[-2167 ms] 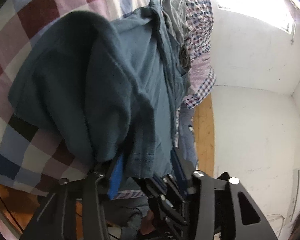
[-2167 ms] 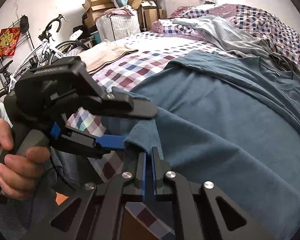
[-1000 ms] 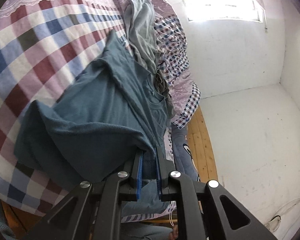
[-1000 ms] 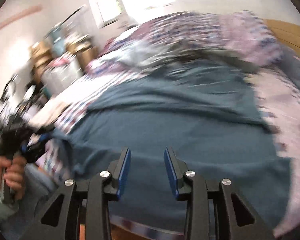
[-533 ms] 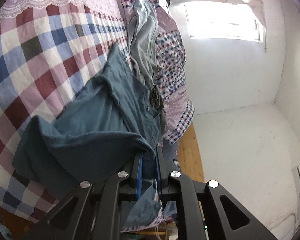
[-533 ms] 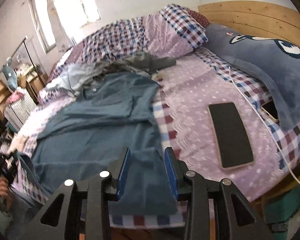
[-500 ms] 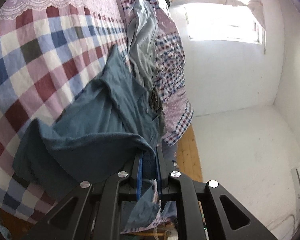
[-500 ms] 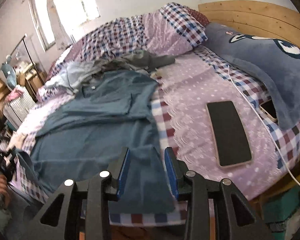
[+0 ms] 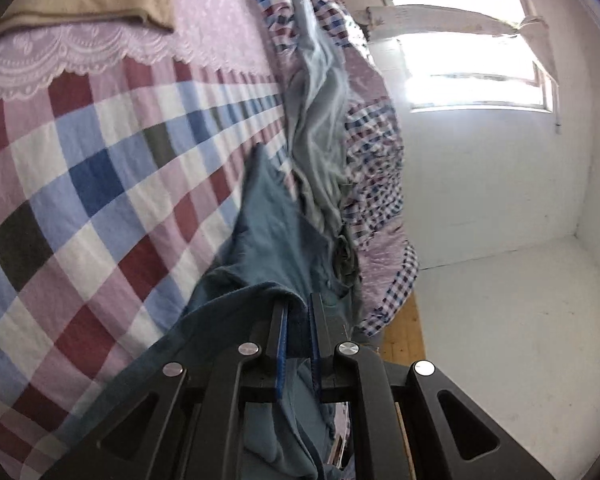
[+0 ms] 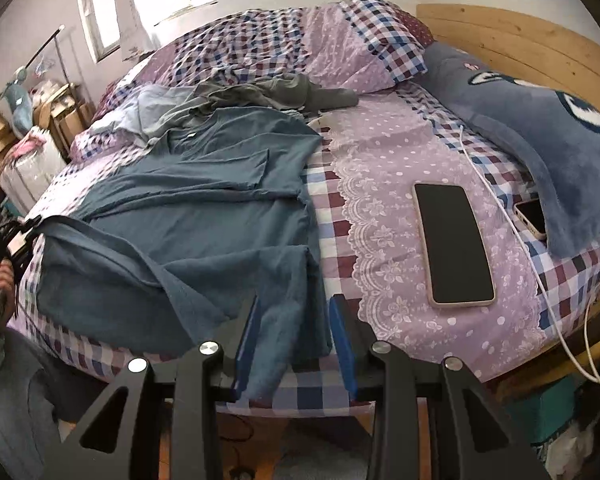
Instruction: Fold clothes
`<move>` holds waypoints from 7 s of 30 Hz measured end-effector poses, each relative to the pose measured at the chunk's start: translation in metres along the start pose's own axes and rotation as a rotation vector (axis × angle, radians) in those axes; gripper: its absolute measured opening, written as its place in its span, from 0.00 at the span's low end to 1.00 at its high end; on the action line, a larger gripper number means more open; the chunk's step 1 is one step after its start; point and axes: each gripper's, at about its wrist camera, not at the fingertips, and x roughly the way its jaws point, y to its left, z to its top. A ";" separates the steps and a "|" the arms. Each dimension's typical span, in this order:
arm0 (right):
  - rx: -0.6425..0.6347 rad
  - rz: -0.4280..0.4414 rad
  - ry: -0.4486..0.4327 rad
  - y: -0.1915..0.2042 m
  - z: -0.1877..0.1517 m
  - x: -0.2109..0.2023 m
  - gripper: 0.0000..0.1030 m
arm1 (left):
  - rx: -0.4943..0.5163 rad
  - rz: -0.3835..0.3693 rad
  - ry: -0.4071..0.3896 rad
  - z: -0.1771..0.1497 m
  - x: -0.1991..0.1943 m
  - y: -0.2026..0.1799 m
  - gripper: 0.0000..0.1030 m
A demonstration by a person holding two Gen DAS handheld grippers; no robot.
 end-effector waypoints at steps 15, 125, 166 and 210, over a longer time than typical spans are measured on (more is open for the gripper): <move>-0.014 0.051 0.333 0.006 -0.037 0.045 0.36 | -0.007 0.008 -0.001 -0.005 0.006 0.001 0.08; -0.936 0.216 0.710 0.101 0.072 0.168 0.42 | -0.013 0.099 0.059 0.000 0.015 0.016 0.08; -0.216 0.113 -0.055 0.027 0.089 0.015 0.04 | 0.031 0.067 -0.004 0.003 -0.036 0.009 0.02; -0.047 0.144 -0.187 0.025 0.062 0.030 0.04 | -0.152 0.222 0.196 0.014 0.034 0.033 0.19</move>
